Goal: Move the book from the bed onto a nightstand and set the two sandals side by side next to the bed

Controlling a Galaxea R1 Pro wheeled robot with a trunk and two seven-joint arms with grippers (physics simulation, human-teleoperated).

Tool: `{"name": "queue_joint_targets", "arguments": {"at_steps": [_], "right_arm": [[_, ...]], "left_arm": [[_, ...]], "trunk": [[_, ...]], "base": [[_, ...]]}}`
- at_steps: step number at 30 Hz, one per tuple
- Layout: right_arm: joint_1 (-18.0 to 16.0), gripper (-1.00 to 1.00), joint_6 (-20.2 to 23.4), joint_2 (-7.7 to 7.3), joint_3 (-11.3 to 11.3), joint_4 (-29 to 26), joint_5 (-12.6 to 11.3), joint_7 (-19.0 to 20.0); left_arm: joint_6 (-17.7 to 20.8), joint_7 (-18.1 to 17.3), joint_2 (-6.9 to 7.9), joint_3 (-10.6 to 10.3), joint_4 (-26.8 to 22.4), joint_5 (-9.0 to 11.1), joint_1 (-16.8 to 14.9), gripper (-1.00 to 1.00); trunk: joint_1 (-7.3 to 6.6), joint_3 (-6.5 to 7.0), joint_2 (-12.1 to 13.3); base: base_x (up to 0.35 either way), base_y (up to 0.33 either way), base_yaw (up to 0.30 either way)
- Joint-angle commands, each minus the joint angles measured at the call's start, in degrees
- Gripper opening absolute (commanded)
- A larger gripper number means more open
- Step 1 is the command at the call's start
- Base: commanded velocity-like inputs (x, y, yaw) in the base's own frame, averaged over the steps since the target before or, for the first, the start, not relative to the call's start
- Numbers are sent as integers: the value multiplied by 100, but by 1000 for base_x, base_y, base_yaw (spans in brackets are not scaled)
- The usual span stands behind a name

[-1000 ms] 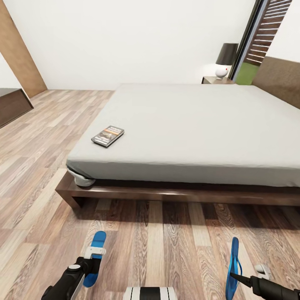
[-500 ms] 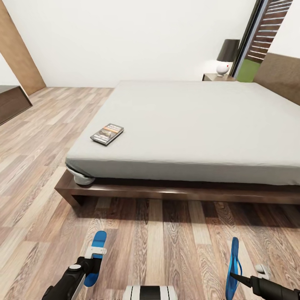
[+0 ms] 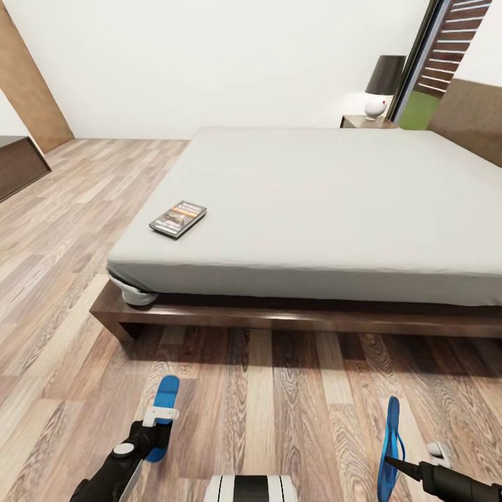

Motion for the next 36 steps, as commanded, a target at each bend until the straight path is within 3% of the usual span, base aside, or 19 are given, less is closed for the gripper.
{"name": "queue_joint_targets", "arguments": {"at_steps": [1, 24, 36], "right_arm": [[-8, -100, 36, 1, 47, 17, -60, 28], [-8, -100, 36, 1, 48, 18, -60, 28], [-8, -100, 36, 1, 48, 16, -60, 28]], "left_arm": [[-27, -50, -2, 49, -7, -53, -1, -100], [-69, -58, 11, 73, -2, -37, -1, -100], [-66, -59, 11, 73, -2, -37, -1, -100]], "trunk": [[-1, -4, -2], [7, -71, -6], [7, -71, -6]], "base": [[0, 0, 0], [0, 1, 0], [50, 119, 0]]}}
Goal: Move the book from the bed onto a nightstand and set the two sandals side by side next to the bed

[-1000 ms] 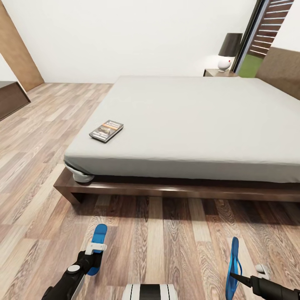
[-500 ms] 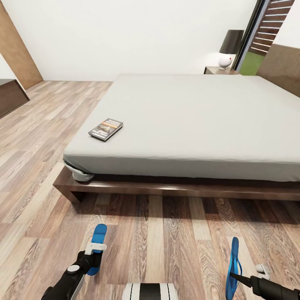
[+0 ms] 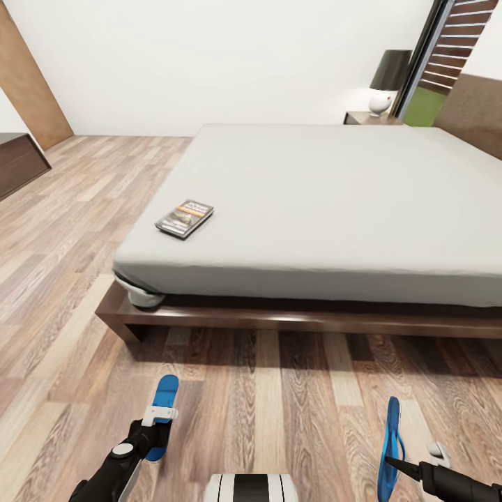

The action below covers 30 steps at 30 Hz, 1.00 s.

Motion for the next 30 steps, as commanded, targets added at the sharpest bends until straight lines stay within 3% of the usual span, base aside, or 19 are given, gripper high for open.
{"name": "queue_joint_targets", "arguments": {"at_steps": [1, 9, 20, 30], "right_arm": [[-9, -100, 36, 1, 47, 18, -60, 30], [-9, -100, 36, 1, 48, 18, -60, 30], [-9, -100, 36, 1, 48, 19, -60, 30], [-8, -100, 36, 1, 48, 19, -60, 30]], "left_arm": [[12, -50, -6, 45, -8, -57, -2, -100], [12, -50, -13, 27, -8, -60, -2, -100], [12, -50, -23, 23, -8, -65, -2, -100], [12, -50, -24, 20, -8, -64, -2, -100]], "trunk": [[1, -4, -2], [1, -4, -2], [1, -4, -2], [27, -226, -15]], "base": [[205, 172, 0], [226, 191, 0], [22, 19, 0], [0, 0, 0]]}}
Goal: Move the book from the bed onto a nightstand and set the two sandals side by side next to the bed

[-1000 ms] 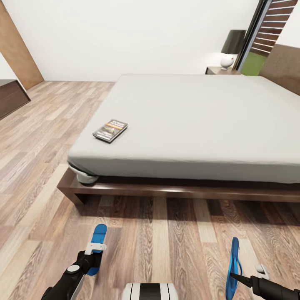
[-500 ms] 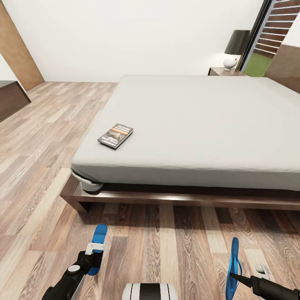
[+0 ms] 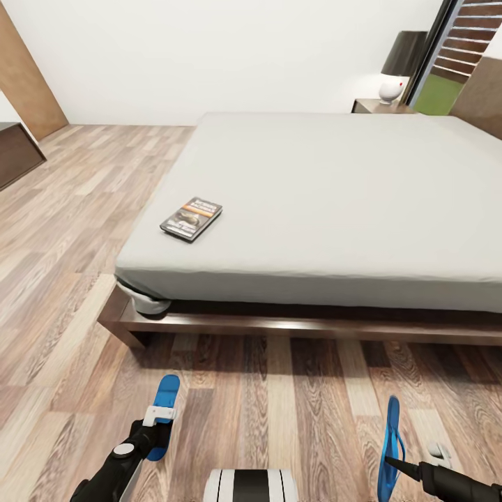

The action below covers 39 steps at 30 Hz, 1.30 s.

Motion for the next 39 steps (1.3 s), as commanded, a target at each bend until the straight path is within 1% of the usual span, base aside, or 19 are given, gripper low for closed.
{"name": "queue_joint_targets", "arguments": {"at_steps": [1, 7, 16, 26, 34, 39], "right_arm": [[-9, -100, 36, 1, 39, 15, -61, 28], [-8, -100, 36, 1, 37, 16, -61, 28], [-10, -100, 36, 1, 39, 16, -61, 28], [-8, -100, 36, 1, 38, 15, -61, 28], [-10, -100, 36, 1, 38, 17, -61, 28], [-10, -100, 36, 1, 39, 17, -61, 28]], "left_arm": [[12, -50, -6, 48, -10, -56, -2, -100], [12, -50, -6, 46, -10, -56, -2, -100], [12, -50, -6, 45, -10, -57, -2, -100], [12, -50, -6, 45, -10, -57, -2, -100], [12, -50, -6, 45, -10, -57, -2, -100], [12, -50, -6, 45, -10, -57, -2, -100]], "trunk": [[1, -27, -3], [1, -27, -3], [24, -226, -15], [24, -226, -15], [45, -403, -26], [45, -403, -26]], "base": [[0, 0, 0], [0, 0, 0], [0, 0, 0], [0, 0, 0], [0, 0, 0], [0, 0, 0]]}}
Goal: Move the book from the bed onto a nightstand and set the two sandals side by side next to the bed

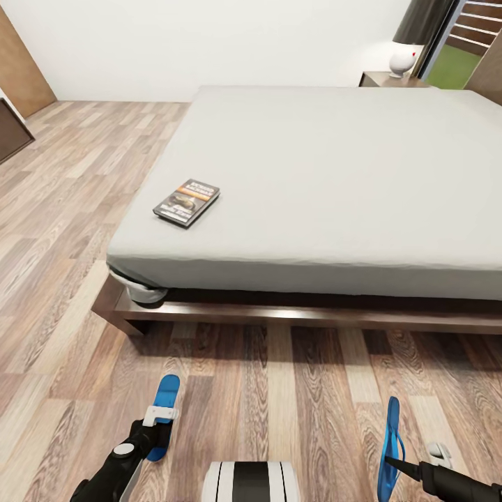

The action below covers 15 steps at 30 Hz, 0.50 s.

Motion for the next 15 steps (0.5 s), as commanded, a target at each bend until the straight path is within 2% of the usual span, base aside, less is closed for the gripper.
{"name": "queue_joint_targets", "arguments": {"at_steps": [1, 10, 15], "right_arm": [[-8, -100, 36, 1, 48, 16, -60, 28], [-8, -100, 35, 1, 46, 14, -60, 28], [-8, -100, 35, 1, 46, 14, -60, 28]], "left_arm": [[12, -50, -6, 47, -9, -56, -2, -100], [11, -50, -6, 47, -9, -56, -2, -100], [12, -50, -6, 47, -9, -56, -2, -100]], "trunk": [[-1, -4, -2], [-1, -4, -2], [9, -92, -7]], "base": [[0, 0, 0], [0, 0, 0], [0, 0, 0]]}}
